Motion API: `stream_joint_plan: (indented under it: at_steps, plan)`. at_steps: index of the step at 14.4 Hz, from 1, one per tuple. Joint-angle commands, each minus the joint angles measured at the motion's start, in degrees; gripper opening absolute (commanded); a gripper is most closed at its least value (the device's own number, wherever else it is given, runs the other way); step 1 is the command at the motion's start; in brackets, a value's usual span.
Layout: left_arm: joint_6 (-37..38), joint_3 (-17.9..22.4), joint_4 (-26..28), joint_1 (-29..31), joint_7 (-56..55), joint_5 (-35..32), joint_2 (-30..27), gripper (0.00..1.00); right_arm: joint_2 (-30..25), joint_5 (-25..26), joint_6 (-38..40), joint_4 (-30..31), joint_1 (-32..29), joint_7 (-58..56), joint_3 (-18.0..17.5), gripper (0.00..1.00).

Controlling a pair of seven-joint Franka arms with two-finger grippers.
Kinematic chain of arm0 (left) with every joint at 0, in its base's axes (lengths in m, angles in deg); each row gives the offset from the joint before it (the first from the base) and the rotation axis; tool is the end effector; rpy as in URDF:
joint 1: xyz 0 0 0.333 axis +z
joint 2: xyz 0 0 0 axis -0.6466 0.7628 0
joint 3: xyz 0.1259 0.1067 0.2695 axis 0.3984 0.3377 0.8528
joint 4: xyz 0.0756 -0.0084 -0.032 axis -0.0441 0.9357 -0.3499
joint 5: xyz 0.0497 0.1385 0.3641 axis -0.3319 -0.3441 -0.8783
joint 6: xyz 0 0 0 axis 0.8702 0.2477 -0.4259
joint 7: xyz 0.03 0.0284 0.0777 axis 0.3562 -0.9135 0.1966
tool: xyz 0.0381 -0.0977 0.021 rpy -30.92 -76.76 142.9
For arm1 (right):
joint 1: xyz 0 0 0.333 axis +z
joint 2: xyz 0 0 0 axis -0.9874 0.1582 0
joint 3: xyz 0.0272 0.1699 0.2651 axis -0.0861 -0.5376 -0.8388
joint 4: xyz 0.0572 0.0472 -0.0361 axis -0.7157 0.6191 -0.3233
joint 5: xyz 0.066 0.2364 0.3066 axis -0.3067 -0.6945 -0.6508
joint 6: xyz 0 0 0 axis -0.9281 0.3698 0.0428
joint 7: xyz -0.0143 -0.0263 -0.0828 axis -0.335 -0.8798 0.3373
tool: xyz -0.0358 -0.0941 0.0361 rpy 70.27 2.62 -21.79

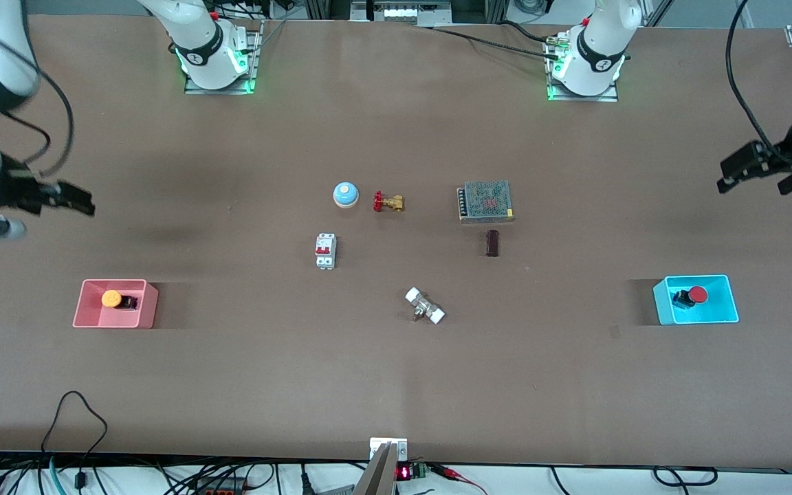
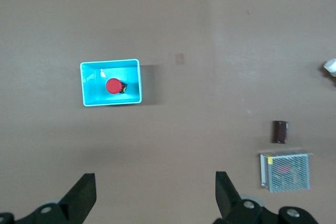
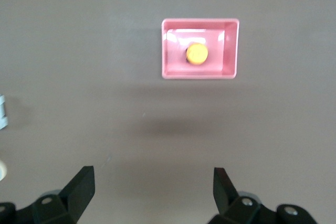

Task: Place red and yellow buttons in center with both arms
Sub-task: 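Reach the right gripper to the yellow button while the left gripper reaches the red button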

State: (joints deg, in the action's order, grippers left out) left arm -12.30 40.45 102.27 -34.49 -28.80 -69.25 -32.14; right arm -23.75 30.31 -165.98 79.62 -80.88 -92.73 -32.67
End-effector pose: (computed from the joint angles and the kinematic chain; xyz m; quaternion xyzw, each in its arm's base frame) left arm 0.5631 0.0400 0.5800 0.9995 0.0040 0.0303 0.0040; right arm 0.6054 -0.0401 0.4827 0.9996 -0.0022 -0.0205 0.0197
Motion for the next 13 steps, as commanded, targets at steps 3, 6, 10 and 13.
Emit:
stream_joint_plan:
  at_steps: [3, 6, 10, 13]
  plan:
    - [-6.61, -0.05, -0.26, 3.16, 1.52, -0.11, 7.94, 1.00, 13.06, 1.55, -8.81, -5.34, -2.66, 0.01, -0.42, 1.00]
    - [-10.92, -0.05, -0.17, 5.10, 5.91, -0.02, 12.68, 1.00, 17.90, 1.64, -15.06, -5.43, -3.53, -0.95, -0.42, 1.00]
    - [-18.56, -0.05, -0.17, 7.21, 8.64, -0.11, 20.32, 1.00, 23.09, 1.64, -21.13, -5.43, -4.33, -2.71, -0.42, 1.00]
    - [-22.79, 0.12, -0.26, 7.73, 10.92, -0.02, 24.81, 1.00, 25.47, 1.47, -24.56, -5.43, -4.59, -3.68, -0.42, 1.00]
